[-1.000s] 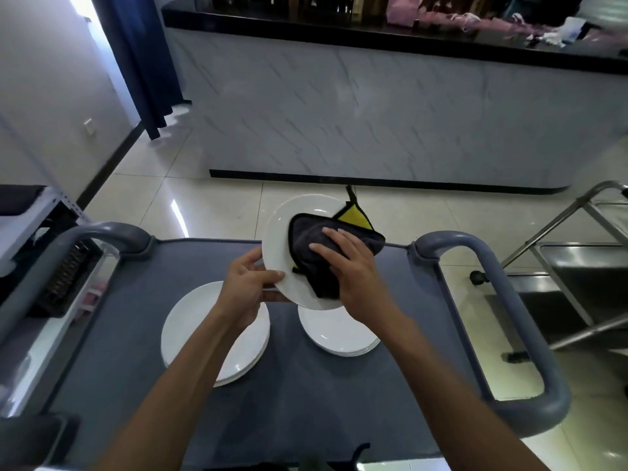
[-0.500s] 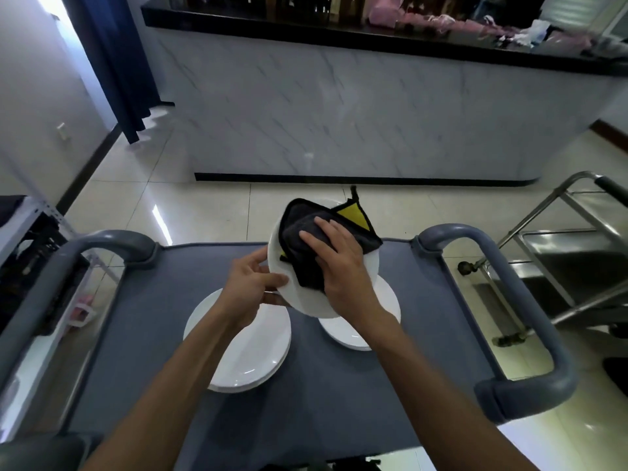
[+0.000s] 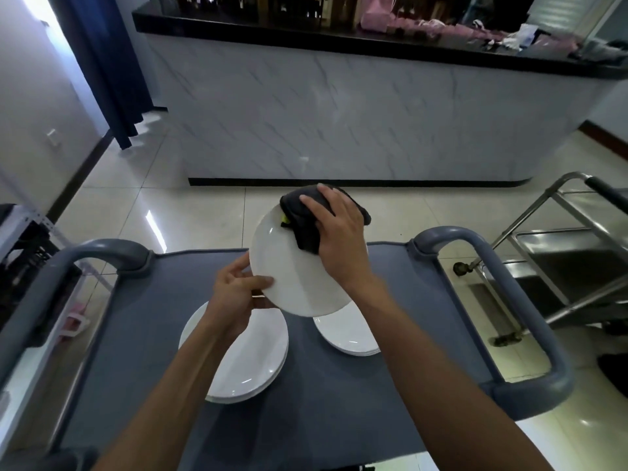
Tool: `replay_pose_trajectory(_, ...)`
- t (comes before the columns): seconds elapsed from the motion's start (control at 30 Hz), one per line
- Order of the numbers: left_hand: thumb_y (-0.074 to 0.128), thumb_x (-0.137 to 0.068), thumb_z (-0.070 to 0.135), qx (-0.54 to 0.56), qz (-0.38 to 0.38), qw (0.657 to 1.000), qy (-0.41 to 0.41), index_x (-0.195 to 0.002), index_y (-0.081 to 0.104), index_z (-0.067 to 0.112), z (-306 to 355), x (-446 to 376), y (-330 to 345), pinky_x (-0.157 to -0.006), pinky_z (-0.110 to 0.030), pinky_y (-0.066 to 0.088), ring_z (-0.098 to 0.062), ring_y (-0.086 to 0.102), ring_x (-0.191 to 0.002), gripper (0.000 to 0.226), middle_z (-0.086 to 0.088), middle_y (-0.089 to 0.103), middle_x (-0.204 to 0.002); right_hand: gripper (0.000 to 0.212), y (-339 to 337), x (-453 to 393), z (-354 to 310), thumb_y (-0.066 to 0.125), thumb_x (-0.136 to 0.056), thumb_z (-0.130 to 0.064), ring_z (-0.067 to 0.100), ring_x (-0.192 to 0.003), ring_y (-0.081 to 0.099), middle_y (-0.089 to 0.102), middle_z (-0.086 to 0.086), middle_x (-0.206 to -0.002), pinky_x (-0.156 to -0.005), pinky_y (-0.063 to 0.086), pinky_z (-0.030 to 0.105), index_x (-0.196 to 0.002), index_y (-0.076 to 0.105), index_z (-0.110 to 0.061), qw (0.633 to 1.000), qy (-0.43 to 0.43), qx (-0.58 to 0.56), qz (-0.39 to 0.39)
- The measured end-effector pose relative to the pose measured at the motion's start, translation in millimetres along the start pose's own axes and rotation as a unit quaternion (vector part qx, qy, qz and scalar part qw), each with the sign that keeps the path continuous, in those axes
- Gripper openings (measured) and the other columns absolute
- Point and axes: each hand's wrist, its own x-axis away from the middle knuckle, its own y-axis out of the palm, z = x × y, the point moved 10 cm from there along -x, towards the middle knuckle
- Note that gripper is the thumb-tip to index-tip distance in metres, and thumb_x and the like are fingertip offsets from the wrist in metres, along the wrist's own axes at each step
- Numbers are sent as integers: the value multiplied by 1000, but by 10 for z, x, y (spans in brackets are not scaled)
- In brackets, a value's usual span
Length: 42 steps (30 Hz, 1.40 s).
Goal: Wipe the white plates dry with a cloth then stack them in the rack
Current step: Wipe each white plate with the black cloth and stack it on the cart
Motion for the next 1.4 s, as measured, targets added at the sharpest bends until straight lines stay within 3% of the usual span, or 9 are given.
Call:
replay_pose_trajectory(0.13,54,-83,-17,27,24,999,16,-123,67,13,93,3,-76,-71,-57,60,-34,69,-78,51,-13,74,-105,50,-47,1,163,54,-94,-1,33,-137,41,44,8,-153,-113,33,49,-139,59,-20,999,49,-21,-6)
replay_pose_trajectory(0.33,52,-84,-17,59,59,996,34,-125,65,16,220,-8,-188,-66,-48,61,-35,69,-83,53,-12,74,-106,49,-46,217,198,56,-95,-1,30,-137,39,44,7,-152,-115,33,44,-141,56,-18,996,76,-44,0)
replay_pose_trajectory(0.63,56,-86,-13,102,101,988,55,-119,69,18,285,-3,-328,-66,-43,59,-32,71,-80,47,-12,72,-99,48,251,718,-317,57,-98,-2,37,-145,32,39,12,-156,-118,28,51,-144,54,-16,997,68,-42,9)
replay_pose_trajectory(0.87,55,-89,-9,81,99,989,68,-119,69,21,315,29,-348,-61,-37,59,-26,69,-76,44,-10,76,-99,50,430,895,-611,55,-98,-10,33,-146,29,34,10,-159,-118,27,51,-147,49,-19,998,35,-47,3)
replay_pose_trajectory(1.07,54,-89,-11,87,96,990,55,-118,67,28,284,38,-425,-69,-50,62,-32,71,-82,51,-5,76,-102,47,312,841,-472,57,-97,-4,35,-145,34,40,12,-156,-115,32,55,-142,55,-17,999,28,-35,3)
replay_pose_trajectory(1.27,54,-87,-13,47,50,997,45,-131,63,21,283,37,-350,-69,-50,61,-36,70,-83,55,-12,74,-108,48,125,512,-257,57,-96,0,38,-139,41,45,14,-151,-113,33,53,-140,58,-18,999,47,-20,19)
replay_pose_trajectory(1.4,55,-86,-13,19,8,999,39,-120,69,24,268,52,-273,-69,-53,61,-34,70,-80,52,-11,75,-103,48,9,282,-185,56,-97,-2,37,-140,40,45,13,-152,-114,32,51,-141,57,-19,999,40,1,30)
